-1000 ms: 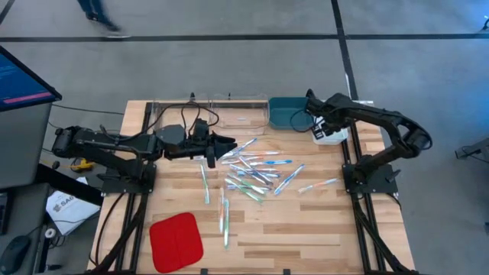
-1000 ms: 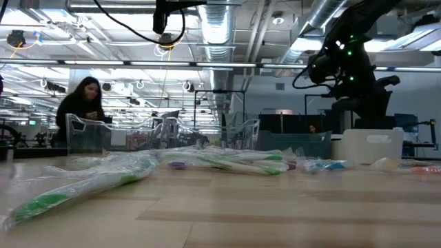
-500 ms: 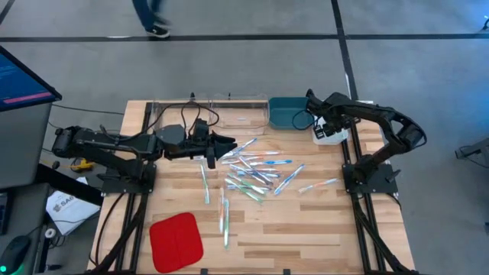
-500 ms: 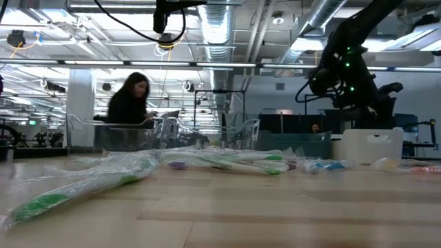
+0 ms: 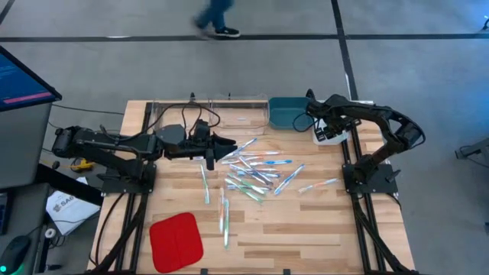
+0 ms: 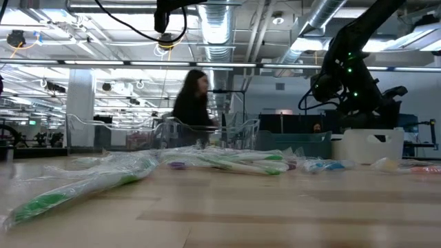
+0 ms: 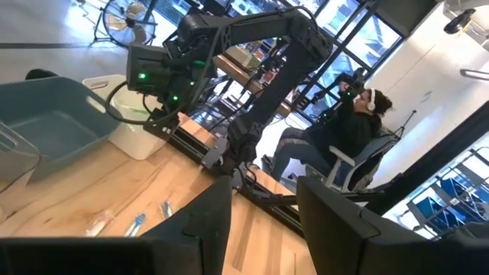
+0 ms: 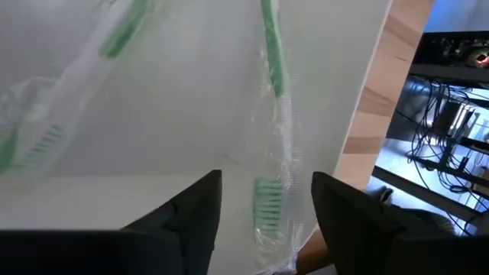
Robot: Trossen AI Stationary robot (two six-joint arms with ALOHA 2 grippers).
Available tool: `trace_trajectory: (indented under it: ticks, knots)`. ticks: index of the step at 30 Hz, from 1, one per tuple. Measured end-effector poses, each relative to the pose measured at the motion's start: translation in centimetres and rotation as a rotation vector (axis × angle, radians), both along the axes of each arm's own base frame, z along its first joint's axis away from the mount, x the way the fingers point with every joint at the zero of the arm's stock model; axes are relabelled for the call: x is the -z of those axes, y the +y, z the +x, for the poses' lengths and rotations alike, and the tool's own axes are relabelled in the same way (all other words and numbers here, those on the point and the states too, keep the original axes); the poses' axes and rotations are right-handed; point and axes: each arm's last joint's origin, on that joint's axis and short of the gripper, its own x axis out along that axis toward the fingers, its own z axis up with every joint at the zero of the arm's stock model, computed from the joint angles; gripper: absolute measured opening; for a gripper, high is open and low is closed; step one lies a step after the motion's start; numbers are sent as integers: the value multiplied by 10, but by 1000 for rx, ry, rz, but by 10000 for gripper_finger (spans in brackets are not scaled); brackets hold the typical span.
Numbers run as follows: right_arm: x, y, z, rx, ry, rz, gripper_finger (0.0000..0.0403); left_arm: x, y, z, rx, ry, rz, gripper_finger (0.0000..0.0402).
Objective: Pick & Place Toothbrushes
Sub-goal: Adjust the green toothbrush in the white bin
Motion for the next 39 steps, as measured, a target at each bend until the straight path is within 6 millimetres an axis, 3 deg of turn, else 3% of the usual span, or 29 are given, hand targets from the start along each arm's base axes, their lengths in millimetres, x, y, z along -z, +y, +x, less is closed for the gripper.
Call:
trace_trajectory:
  ticks: [39]
  knots:
    - [0,-1,0,1,-5,-5,66,0,0,0,6,-1,-3,144]
